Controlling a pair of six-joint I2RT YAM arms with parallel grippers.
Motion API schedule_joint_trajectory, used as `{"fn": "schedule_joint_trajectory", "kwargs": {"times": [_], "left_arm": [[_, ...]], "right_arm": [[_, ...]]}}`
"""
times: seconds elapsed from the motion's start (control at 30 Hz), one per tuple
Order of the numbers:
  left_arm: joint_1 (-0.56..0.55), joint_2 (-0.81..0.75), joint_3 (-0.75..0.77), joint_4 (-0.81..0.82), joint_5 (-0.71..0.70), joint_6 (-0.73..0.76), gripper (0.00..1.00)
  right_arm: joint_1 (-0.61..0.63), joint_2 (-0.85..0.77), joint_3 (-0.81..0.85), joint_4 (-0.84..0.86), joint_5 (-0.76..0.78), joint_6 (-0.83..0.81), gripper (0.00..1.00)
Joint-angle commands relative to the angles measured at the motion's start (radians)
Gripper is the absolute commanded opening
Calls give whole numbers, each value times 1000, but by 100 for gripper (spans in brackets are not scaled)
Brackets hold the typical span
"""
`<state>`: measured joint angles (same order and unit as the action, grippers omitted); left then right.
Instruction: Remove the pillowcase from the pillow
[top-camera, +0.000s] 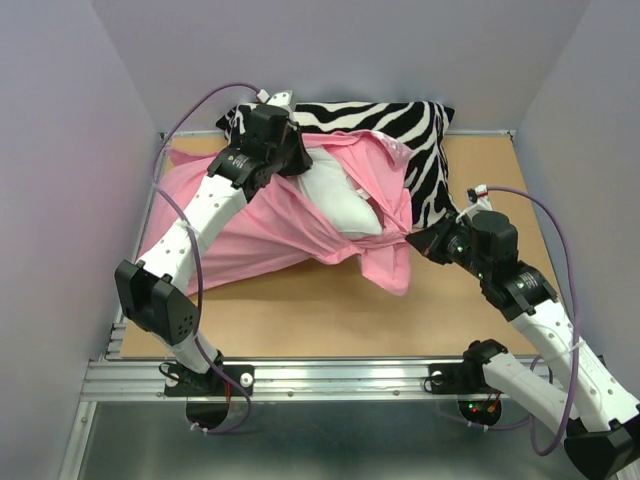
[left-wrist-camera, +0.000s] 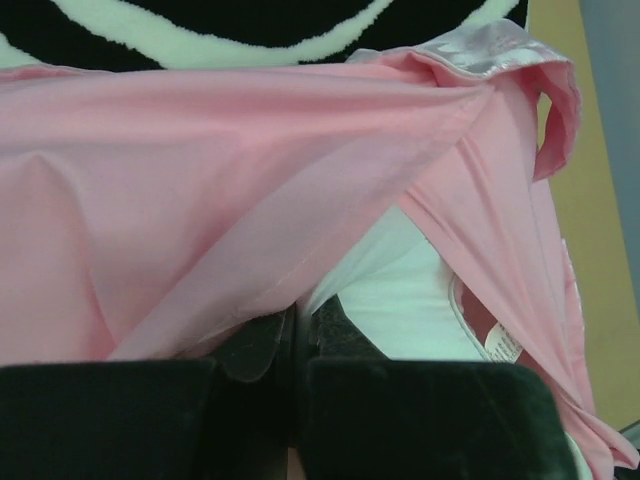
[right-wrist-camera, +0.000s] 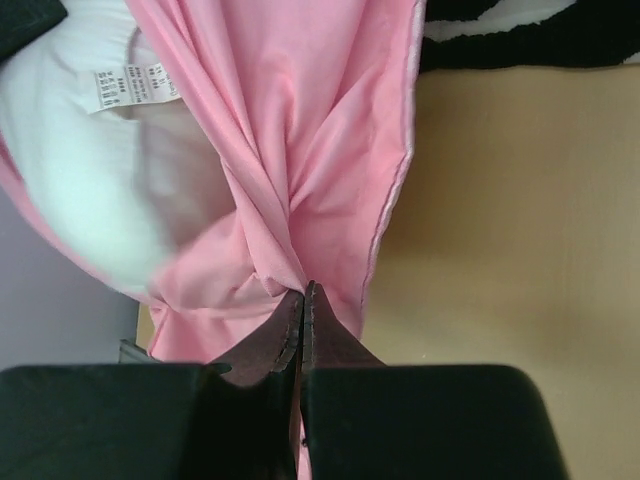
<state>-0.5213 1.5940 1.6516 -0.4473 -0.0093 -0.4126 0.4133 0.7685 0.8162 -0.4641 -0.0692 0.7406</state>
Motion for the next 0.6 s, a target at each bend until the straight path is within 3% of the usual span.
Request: {"fn": "schedule_joint_trajectory", "kwargs": {"times": [0.0, 0.17, 0.3, 0.33, 0.43, 0.57], "left_arm": [[165, -3, 175, 139, -213, 46, 0], [223, 27, 253, 118, -178, 32, 0], [221, 9, 266, 116, -25, 35, 0], [210, -5, 246, 122, 48, 31, 0], [138, -107, 91, 186, 94, 26, 0], [37, -268, -159, 242, 54, 9, 0]], "right_arm": [[-10, -26, -6, -234, 95, -38, 1], [-10, -17, -23, -232, 100, -40, 1], [-8, 20, -48, -184, 114, -37, 1], [-10, 43, -52, -162, 112, -37, 1], [-10, 150, -65, -73, 129, -56, 1], [-10, 256, -35, 18, 114, -84, 1]]}}
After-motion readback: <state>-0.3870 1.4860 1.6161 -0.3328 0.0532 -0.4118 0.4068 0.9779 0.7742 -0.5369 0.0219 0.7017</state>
